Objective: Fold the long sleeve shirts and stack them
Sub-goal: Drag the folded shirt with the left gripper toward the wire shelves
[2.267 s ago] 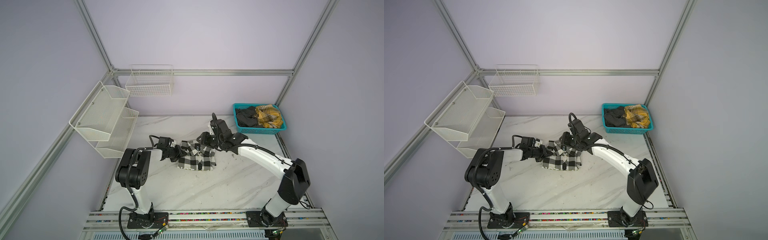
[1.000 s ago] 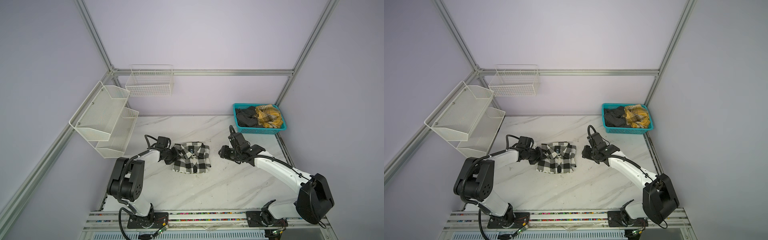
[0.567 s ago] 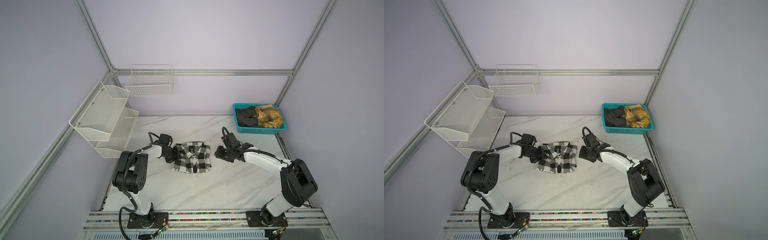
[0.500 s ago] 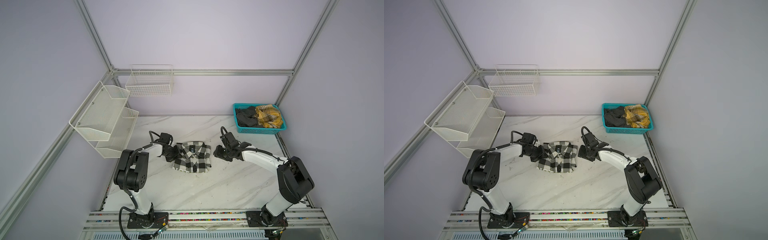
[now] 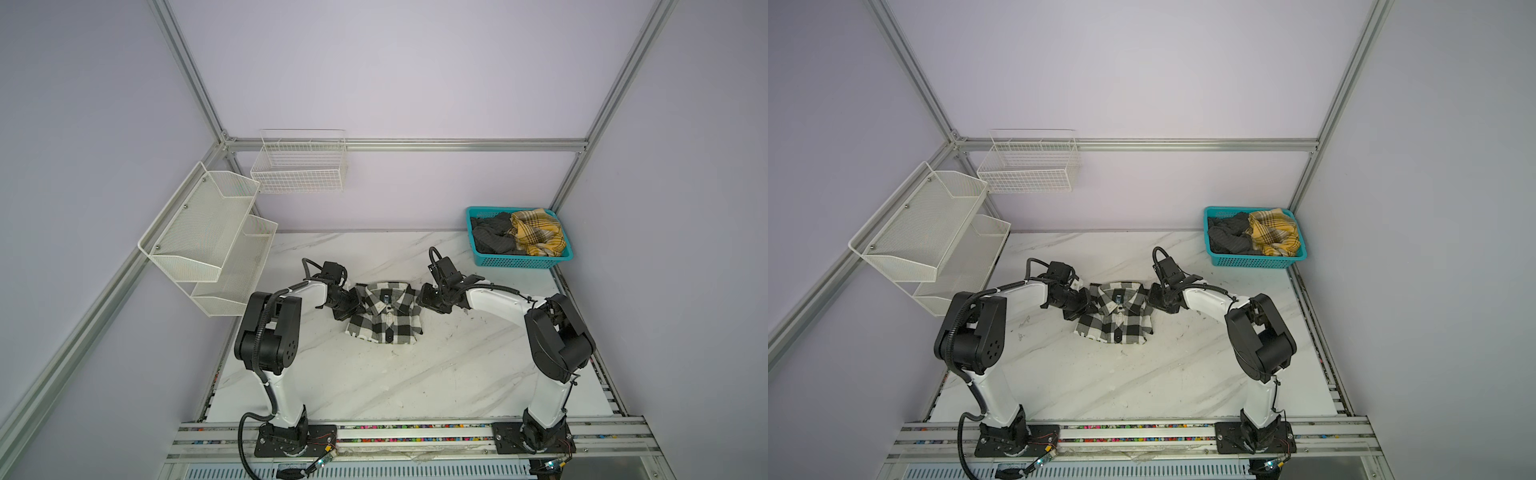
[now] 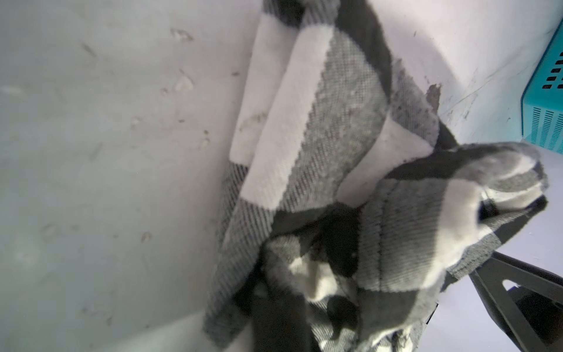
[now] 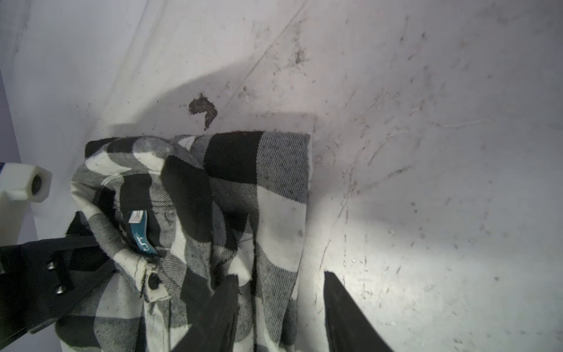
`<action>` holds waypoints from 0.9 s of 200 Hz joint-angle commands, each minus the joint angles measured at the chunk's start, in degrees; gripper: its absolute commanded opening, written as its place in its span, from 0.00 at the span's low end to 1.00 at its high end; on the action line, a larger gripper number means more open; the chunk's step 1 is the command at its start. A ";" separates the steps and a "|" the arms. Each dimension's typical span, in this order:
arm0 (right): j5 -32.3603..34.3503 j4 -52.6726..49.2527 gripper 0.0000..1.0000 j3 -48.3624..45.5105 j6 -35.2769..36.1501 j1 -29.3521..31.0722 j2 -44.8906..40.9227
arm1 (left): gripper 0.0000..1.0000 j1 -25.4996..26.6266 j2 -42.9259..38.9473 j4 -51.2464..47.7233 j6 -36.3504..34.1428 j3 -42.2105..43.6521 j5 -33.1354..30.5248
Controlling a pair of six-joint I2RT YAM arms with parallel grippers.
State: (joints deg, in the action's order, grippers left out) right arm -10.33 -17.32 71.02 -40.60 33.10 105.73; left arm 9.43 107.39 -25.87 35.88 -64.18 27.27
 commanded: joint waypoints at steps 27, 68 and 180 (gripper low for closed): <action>0.24 -1.57 0.47 1.47 0.76 -0.74 0.45 | 0.00 -0.47 0.44 0.34 0.00 -4.21 -1.22; 1.54 -0.63 0.47 -1.46 1.20 -1.37 -3.69 | 0.00 -2.71 1.35 -1.14 -1.07 -6.72 -2.90; 1.31 -0.36 0.47 -6.43 1.23 -1.77 -10.18 | 0.00 -8.13 1.93 -6.01 -5.96 -11.66 -7.47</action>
State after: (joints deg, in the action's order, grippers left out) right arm -9.87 -17.34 66.30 -39.31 31.75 98.06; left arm 3.97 108.75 -30.20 32.82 -69.54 22.15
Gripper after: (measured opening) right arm 0.467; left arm 0.075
